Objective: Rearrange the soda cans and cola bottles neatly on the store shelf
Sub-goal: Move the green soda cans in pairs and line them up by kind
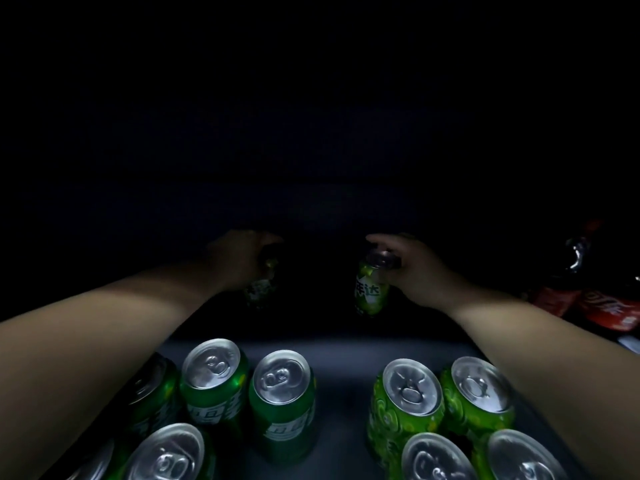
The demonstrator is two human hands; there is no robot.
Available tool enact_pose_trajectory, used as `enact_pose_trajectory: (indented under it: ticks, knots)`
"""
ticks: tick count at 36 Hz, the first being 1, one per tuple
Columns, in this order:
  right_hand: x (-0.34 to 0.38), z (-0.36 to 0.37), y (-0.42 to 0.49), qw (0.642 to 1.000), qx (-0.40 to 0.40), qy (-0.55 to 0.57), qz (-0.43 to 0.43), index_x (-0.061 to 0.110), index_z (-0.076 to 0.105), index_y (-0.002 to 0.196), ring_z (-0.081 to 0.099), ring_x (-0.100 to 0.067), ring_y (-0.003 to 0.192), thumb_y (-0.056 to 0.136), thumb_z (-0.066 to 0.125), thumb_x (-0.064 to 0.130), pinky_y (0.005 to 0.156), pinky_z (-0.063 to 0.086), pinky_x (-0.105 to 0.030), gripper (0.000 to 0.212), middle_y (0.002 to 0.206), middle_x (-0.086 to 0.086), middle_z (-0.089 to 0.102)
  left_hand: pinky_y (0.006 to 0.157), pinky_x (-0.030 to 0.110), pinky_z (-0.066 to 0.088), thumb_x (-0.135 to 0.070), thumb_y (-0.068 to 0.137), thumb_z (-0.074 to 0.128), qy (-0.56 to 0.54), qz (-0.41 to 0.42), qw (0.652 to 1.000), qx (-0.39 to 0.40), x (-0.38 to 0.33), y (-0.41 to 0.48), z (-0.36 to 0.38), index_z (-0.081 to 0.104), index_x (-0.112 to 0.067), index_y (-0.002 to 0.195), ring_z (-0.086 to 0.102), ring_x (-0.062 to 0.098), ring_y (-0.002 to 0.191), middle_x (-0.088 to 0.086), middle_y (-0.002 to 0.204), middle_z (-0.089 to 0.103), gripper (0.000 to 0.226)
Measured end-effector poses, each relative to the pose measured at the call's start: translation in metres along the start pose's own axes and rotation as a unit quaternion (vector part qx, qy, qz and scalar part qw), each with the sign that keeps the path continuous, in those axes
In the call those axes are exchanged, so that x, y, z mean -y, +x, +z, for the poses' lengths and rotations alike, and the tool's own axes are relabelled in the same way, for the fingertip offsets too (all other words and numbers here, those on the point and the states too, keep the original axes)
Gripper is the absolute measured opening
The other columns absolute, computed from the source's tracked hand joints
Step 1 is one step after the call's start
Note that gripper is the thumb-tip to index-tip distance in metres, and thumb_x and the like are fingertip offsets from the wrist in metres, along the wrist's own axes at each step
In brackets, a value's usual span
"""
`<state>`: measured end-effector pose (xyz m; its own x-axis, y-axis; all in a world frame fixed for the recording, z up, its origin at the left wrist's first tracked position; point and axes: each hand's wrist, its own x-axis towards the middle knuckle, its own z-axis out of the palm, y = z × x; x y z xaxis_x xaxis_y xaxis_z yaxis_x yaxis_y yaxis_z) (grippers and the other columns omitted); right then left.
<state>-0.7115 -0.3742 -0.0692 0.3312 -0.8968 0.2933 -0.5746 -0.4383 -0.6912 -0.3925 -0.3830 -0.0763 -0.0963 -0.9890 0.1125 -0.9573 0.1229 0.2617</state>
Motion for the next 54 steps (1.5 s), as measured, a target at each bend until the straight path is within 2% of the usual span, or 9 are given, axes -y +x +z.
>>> enact_pose_trajectory:
  ticks: [5, 12, 24, 28, 32, 35, 41, 47, 54]
  knots:
    - [0.005, 0.002, -0.006, 0.999, 0.014, 0.030, -0.011, 0.021, 0.059, 0.133, 0.062, -0.025, 0.107, 0.075, 0.080, -0.004, 0.095, 0.048, -0.029, 0.067, 0.112, -0.008, 0.054, 0.102, 0.033, 0.046, -0.029, 0.078, 0.078, -0.014, 0.040, 0.999, 0.012, -0.040, -0.028, -0.022, 0.052, -0.038, 0.137, 0.060, 0.015, 0.118, -0.007, 0.130, 0.063, 0.065]
    - [0.025, 0.004, -0.018, 0.994, 0.084, 0.022, -0.061, 0.034, 0.056, 0.125, 0.056, -0.019, 0.109, 0.075, 0.080, -0.003, 0.094, 0.040, -0.013, 0.067, 0.113, -0.007, 0.052, 0.098, 0.018, 0.040, -0.021, 0.087, 0.071, -0.039, 0.119, 0.991, 0.053, -0.077, -0.053, -0.027, 0.050, -0.034, 0.140, 0.055, 0.008, 0.121, -0.009, 0.135, 0.059, 0.059]
    - [0.033, 0.004, -0.028, 0.985, 0.164, -0.032, -0.034, 0.030, 0.052, 0.141, 0.041, -0.008, 0.130, 0.078, 0.083, 0.011, 0.096, 0.028, -0.002, 0.073, 0.137, 0.006, 0.041, 0.099, 0.023, 0.043, -0.021, 0.072, 0.086, -0.105, 0.091, 0.985, 0.106, -0.090, -0.066, -0.028, 0.047, -0.029, 0.142, 0.056, 0.008, 0.118, -0.010, 0.130, 0.060, 0.080]
    - [0.033, 0.005, -0.027, 0.984, 0.178, -0.007, -0.022, 0.029, 0.051, 0.142, 0.049, -0.007, 0.116, 0.078, 0.081, 0.008, 0.087, 0.032, 0.003, 0.074, 0.124, 0.004, 0.050, 0.099, 0.024, 0.045, -0.017, 0.069, 0.088, -0.111, 0.076, 0.982, 0.133, -0.093, -0.067, -0.026, 0.049, -0.027, 0.141, 0.058, 0.010, 0.117, -0.008, 0.128, 0.062, 0.083]
    - [0.036, 0.001, -0.030, 0.982, 0.185, 0.046, -0.007, 0.025, 0.051, 0.141, 0.050, 0.018, 0.102, 0.076, 0.081, 0.000, 0.084, 0.035, 0.004, 0.076, 0.121, 0.015, 0.055, 0.100, 0.038, 0.049, -0.013, 0.069, 0.087, -0.146, 0.082, 0.978, 0.127, -0.092, -0.067, -0.026, 0.056, -0.028, 0.133, 0.062, 0.015, 0.112, -0.004, 0.122, 0.067, 0.073]
    - [0.038, -0.004, -0.036, 0.983, 0.175, 0.053, -0.008, 0.024, 0.055, 0.138, 0.051, 0.024, 0.097, 0.076, 0.081, 0.000, 0.082, 0.037, 0.003, 0.072, 0.115, 0.022, 0.058, 0.099, 0.034, 0.048, -0.015, 0.071, 0.086, -0.153, 0.089, 0.979, 0.106, -0.097, -0.072, -0.031, 0.057, -0.033, 0.129, 0.062, 0.010, 0.109, -0.009, 0.119, 0.067, 0.067]
    - [0.055, -0.024, -0.050, 0.992, 0.116, 0.032, -0.037, 0.028, 0.066, 0.118, 0.058, -0.002, 0.107, 0.074, 0.085, 0.008, 0.086, 0.038, 0.001, 0.052, 0.115, 0.013, 0.063, 0.080, 0.001, 0.037, -0.024, 0.071, 0.086, -0.131, 0.098, 0.985, 0.060, -0.122, -0.087, -0.054, 0.055, -0.037, 0.132, 0.056, 0.000, 0.106, -0.020, 0.114, 0.060, 0.069]
    - [0.071, -0.064, -0.071, 0.994, 0.065, 0.031, -0.087, 0.032, 0.066, 0.108, 0.054, 0.022, 0.100, 0.075, 0.085, 0.014, 0.088, 0.037, 0.001, 0.043, 0.113, 0.030, 0.055, 0.085, 0.010, 0.040, -0.034, 0.068, 0.087, -0.114, 0.116, 0.986, 0.023, -0.156, -0.108, -0.080, 0.056, -0.045, 0.127, 0.054, -0.001, 0.109, -0.025, 0.116, 0.057, 0.068]
    - [0.080, -0.126, -0.111, 0.988, 0.023, -0.008, -0.149, 0.030, 0.070, 0.115, 0.058, 0.004, 0.115, 0.077, 0.084, 0.024, 0.101, 0.040, -0.010, 0.040, 0.121, 0.020, 0.060, 0.086, 0.004, 0.036, -0.039, 0.071, 0.084, -0.073, 0.175, 0.981, -0.029, -0.216, -0.137, -0.112, 0.055, -0.043, 0.131, 0.050, -0.004, 0.111, -0.026, 0.119, 0.053, 0.067]
